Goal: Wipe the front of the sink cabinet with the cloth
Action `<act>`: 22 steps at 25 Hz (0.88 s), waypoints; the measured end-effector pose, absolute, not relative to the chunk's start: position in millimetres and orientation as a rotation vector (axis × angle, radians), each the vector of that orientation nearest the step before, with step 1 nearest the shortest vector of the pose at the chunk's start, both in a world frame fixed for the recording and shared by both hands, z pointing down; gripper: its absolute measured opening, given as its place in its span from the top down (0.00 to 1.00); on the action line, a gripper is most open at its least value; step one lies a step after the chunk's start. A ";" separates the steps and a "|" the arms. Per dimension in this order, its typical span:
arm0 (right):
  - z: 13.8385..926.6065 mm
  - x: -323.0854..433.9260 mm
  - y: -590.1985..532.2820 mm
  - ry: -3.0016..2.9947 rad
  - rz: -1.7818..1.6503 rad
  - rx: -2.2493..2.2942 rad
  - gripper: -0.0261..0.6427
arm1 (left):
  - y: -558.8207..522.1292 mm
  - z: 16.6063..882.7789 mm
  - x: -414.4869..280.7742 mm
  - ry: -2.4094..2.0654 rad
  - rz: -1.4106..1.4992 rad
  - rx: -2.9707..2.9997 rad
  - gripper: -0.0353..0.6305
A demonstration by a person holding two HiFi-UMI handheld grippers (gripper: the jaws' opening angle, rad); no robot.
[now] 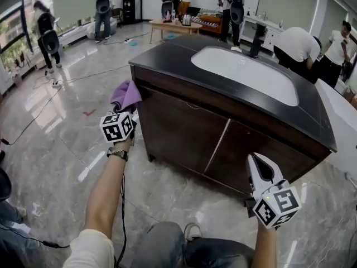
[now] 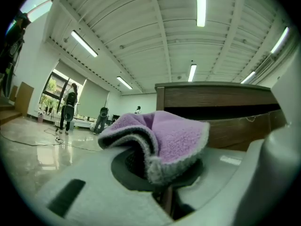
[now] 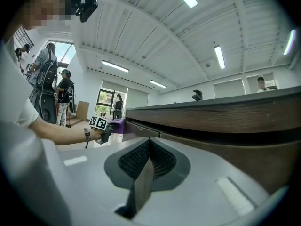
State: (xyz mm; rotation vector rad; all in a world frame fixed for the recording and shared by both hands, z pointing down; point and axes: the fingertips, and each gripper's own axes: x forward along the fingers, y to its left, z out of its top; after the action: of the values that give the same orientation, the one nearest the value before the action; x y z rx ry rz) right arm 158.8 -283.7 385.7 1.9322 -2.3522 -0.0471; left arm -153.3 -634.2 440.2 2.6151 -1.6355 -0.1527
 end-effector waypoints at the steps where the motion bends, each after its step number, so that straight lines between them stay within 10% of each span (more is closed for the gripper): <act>1: 387.2 164.3 -275.7 -2.331 -0.045 1.949 0.95 | -632.8 440.7 -146.1 -1.627 -0.147 2.633 0.88; 22: 417.5 277.4 -190.1 -1.888 0.022 2.309 0.95 | -522.5 432.1 10.3 -1.295 0.077 3.071 0.88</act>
State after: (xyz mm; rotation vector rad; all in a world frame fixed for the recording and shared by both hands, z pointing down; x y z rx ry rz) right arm 277.4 -190.1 417.5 2.3092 -1.8880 0.0221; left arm 10.3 -522.5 432.1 3.0713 -1.2946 0.0772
